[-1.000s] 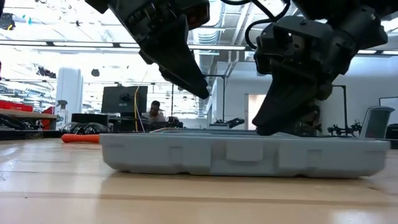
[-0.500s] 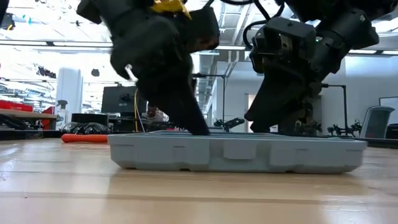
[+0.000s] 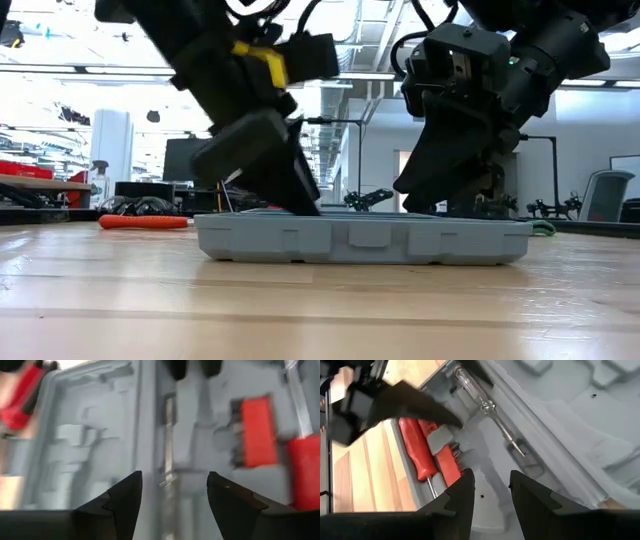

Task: Prefit tool cases
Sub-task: Remove the transparent screwdriver from the gray toolbox

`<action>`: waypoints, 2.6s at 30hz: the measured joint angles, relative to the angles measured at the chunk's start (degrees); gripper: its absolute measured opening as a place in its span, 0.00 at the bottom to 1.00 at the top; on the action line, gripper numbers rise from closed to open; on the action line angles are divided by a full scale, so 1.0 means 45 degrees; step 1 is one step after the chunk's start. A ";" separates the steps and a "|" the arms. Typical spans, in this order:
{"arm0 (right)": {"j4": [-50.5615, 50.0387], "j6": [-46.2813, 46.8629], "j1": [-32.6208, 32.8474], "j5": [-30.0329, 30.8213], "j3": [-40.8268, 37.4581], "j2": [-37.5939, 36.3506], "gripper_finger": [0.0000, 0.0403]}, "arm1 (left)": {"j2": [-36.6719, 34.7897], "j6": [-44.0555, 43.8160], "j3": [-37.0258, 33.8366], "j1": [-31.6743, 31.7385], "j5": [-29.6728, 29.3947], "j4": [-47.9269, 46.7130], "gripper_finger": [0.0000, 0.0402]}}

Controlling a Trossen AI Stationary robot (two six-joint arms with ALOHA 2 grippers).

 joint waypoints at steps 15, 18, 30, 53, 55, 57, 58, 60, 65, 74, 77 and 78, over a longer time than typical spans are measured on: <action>0.0830 0.0478 0.0699 0.0024 0.0011 -0.0005 0.34 | 0.0710 0.0850 0.0222 0.0029 0.0191 0.0297 0.53; 0.0856 0.0594 0.1162 0.0344 0.0019 -0.0005 0.34 | 0.1001 0.0783 0.0486 0.0026 -0.0298 0.0060 0.53; 0.1091 0.0699 0.0873 0.0934 0.0024 0.0035 0.34 | 0.1099 0.1282 0.1029 0.0190 -0.1173 -0.0626 0.53; 0.3021 0.1973 0.0816 -0.0029 0.0039 0.1831 0.34 | 0.1085 0.1162 0.1307 0.0928 -0.0923 -0.0820 0.53; 0.3025 0.2032 0.0816 -0.0023 0.0039 0.1828 0.34 | 0.1075 0.1113 0.1222 0.0960 -0.0393 -0.0848 0.53; 0.3039 0.2040 0.0816 -0.0024 0.0039 0.1831 0.34 | 0.1075 0.1131 0.1214 0.0954 -0.0259 -0.0962 0.53; 0.3042 0.2062 0.0816 -0.0017 0.0039 0.1826 0.34 | 0.1163 0.1117 0.1218 0.0949 -0.0227 -0.0960 0.53; 0.3037 0.2138 0.0817 -0.0016 0.0039 0.1830 0.34 | 0.1196 0.1100 0.1221 0.0944 -0.0211 -0.1047 0.53; 0.3019 0.2235 0.1006 0.0090 0.0036 0.1829 0.34 | 0.1391 0.1282 0.1243 0.0968 -0.0521 -0.1020 0.53; 0.2786 0.2791 0.1644 0.0398 0.0039 0.1841 0.34 | 0.1439 0.1165 0.1228 0.1334 -0.1620 -0.1005 0.53; 0.2680 0.2879 0.1789 0.0264 0.0044 0.1841 0.34 | 0.1374 0.1170 0.1219 0.1362 -0.2076 -0.1031 0.53; 0.2671 0.2881 0.1802 0.0235 0.0044 0.1841 0.34 | 0.1307 0.1165 0.1219 0.1362 -0.2256 -0.1059 0.53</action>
